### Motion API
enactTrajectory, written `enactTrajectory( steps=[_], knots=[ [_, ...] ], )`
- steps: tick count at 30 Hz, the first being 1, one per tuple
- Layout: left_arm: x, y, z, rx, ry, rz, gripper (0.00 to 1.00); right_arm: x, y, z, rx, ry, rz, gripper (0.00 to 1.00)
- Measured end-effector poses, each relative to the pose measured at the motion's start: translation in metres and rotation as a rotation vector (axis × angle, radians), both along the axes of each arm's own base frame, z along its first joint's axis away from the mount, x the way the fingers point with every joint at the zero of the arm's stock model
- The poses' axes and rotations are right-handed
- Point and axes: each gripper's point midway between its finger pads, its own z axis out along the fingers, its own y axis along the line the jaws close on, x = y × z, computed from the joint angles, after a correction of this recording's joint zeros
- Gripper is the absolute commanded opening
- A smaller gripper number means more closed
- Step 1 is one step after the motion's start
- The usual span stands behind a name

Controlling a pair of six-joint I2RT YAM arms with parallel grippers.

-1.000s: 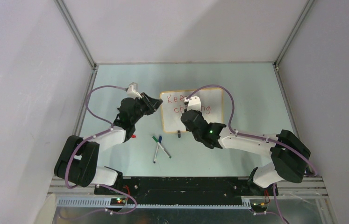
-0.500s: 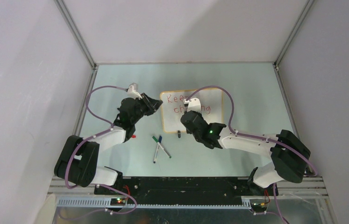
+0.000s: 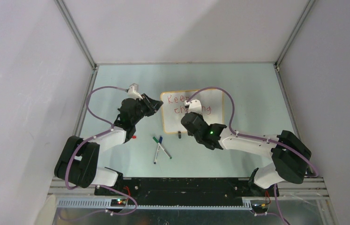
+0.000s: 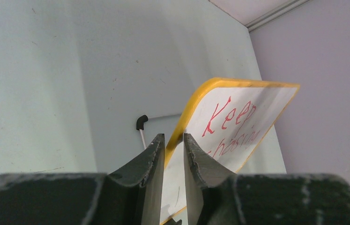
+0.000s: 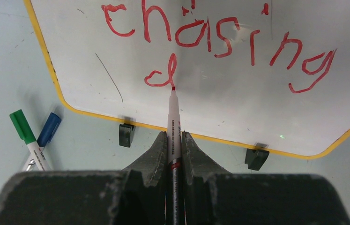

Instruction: Write a sentence on the whiteboard

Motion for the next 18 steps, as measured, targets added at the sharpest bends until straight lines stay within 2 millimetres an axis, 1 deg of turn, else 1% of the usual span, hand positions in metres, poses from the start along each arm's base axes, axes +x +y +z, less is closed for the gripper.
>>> enactTrajectory(
  steps=[6, 9, 13, 16, 18],
  knots=[
    [0.000, 0.000, 0.000, 0.000, 0.000, 0.000, 0.25, -0.002, -0.001, -0.002, -0.008, 0.006, 0.003, 0.00],
    [0.000, 0.000, 0.000, 0.000, 0.000, 0.000, 0.25, -0.005, 0.002, 0.001, -0.004, 0.001, 0.015, 0.00],
    [0.000, 0.000, 0.000, 0.000, 0.000, 0.000, 0.25, -0.010, 0.010, 0.017, 0.039, -0.037, 0.046, 0.00],
    [0.000, 0.000, 0.000, 0.001, 0.001, 0.000, 0.26, -0.013, 0.011, 0.029, 0.074, -0.068, 0.059, 0.00],
    [0.001, 0.000, 0.001, 0.000, -0.001, 0.000, 0.29, -0.012, 0.011, 0.035, 0.092, -0.083, 0.057, 0.00]
  ],
)
